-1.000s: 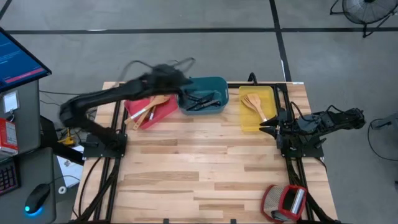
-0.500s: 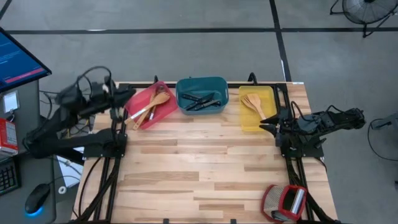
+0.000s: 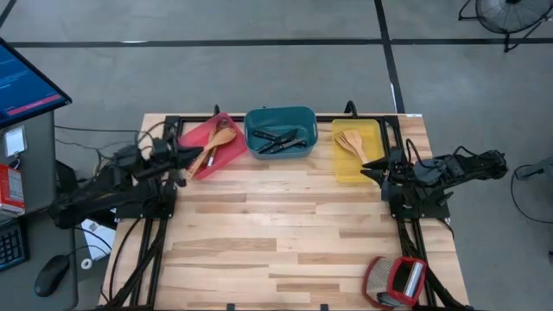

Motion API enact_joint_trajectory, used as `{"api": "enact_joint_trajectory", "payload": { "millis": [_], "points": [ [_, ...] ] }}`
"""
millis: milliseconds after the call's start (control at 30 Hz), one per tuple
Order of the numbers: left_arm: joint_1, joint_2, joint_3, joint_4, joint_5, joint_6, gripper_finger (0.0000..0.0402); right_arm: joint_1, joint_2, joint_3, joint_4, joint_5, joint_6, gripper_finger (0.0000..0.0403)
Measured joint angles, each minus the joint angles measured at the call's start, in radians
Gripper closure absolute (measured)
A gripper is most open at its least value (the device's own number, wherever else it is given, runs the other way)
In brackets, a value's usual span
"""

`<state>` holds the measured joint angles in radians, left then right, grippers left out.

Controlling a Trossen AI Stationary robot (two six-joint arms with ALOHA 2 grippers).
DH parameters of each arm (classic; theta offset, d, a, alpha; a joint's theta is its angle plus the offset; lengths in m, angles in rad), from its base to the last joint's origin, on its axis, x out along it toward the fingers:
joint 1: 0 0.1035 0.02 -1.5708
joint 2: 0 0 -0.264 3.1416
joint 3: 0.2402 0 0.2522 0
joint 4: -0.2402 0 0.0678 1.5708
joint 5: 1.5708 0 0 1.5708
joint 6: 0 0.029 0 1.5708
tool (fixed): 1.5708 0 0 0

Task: Pick & Place Kitchen Items
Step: Return to Home Position

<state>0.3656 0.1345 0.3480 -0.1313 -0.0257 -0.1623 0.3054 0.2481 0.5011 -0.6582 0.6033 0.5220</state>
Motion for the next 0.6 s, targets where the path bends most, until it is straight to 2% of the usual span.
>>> {"api": "enact_joint_trajectory", "payload": {
  "millis": [300, 433, 600],
  "points": [
    [0.000, 0.000, -0.256, 0.242, -0.005, 0.001, 0.0401, 0.000, 0.000, 0.000, 0.000, 0.063, 0.003, 0.0277],
    [0.000, 0.000, -0.287, 0.261, -0.005, -0.002, 0.0401, 0.000, 0.000, 0.000, 0.000, 0.128, 0.003, 0.0277],
    [0.000, 0.000, -0.294, 0.246, -0.009, -0.001, 0.0401, 0.000, 0.000, 0.000, 0.016, 0.268, 0.002, 0.0277]
  ]
}}
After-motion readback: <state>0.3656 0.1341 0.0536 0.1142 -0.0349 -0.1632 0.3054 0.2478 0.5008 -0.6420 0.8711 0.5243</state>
